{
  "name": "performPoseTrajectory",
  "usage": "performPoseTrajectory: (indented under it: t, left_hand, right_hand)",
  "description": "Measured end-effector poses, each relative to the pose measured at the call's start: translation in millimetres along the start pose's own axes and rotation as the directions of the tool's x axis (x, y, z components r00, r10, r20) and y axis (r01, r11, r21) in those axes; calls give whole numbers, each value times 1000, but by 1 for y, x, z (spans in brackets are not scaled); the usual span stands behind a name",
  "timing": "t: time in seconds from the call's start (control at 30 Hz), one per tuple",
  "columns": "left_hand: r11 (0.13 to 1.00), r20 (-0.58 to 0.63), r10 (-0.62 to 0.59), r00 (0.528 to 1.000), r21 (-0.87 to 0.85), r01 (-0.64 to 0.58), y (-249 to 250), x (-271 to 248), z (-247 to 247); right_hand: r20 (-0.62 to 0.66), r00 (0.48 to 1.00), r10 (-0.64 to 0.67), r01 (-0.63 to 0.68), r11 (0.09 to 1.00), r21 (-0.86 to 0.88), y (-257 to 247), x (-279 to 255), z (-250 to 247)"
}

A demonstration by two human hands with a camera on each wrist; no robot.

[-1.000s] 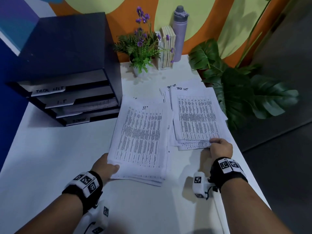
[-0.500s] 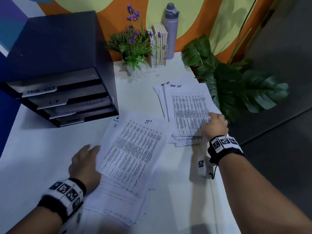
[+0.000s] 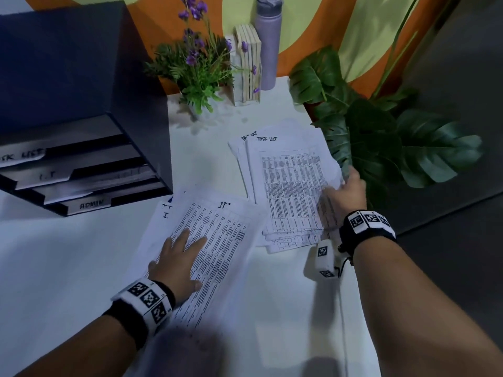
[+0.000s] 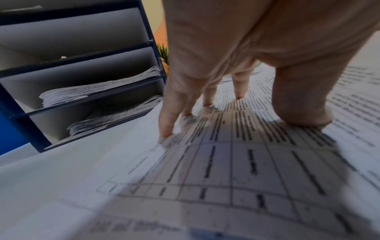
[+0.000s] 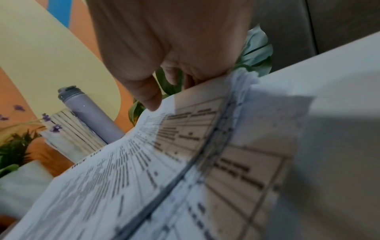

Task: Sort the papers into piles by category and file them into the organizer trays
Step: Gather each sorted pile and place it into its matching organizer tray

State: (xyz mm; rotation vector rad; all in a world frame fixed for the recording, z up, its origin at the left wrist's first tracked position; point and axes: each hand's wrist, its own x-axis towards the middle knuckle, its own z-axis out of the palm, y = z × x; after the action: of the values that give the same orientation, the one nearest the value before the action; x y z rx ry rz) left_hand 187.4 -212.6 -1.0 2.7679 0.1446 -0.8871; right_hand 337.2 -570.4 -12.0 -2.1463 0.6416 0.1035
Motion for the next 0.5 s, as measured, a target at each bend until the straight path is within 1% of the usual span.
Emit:
performPoseTrajectory:
  t: [0.03,0.1,0.13,0.2,0.23,0.27,0.37,0.5]
  left_hand:
    - [1000,-2,-1,1000,-5,1,0,0,0]
    - [1000,-12,-4,1000,-11,4,1,0,1]
    - [1000,-17,-6,1000,-12,6,1,0,1]
    - [1000,-20,-5,1000,-12,5,0,-1,1]
    - [1000,-21,-2,1000,-10,2,-1,-2,2]
    - [1000,-20,-1,1000,-8,1,-1,-2,2]
    - [1000,-18,-4,1000,-6,4,-6,-5,4]
    - [1000,-31,-19,999,-18,19,-19,-10,9]
  right_hand:
    - [-6,999,-35,35,999,25,-4,1,1]
    - [35,998,-59,60,998,-34,-11,0,7]
    - [49,998,-36,42,992,-117,-16,-3,11]
    - [13,1000,26,-20,943,-333,-22,-11,23]
    - [-15,999,38,-41,913,-407,-24,-15,30]
    - [-33,998,47,-57,897,-438,-25,-19,36]
    - [-36,999,27,-40,896,-441,-24,-19,45]
    - [28,997,-73,78,882,-465,-26,-17,44]
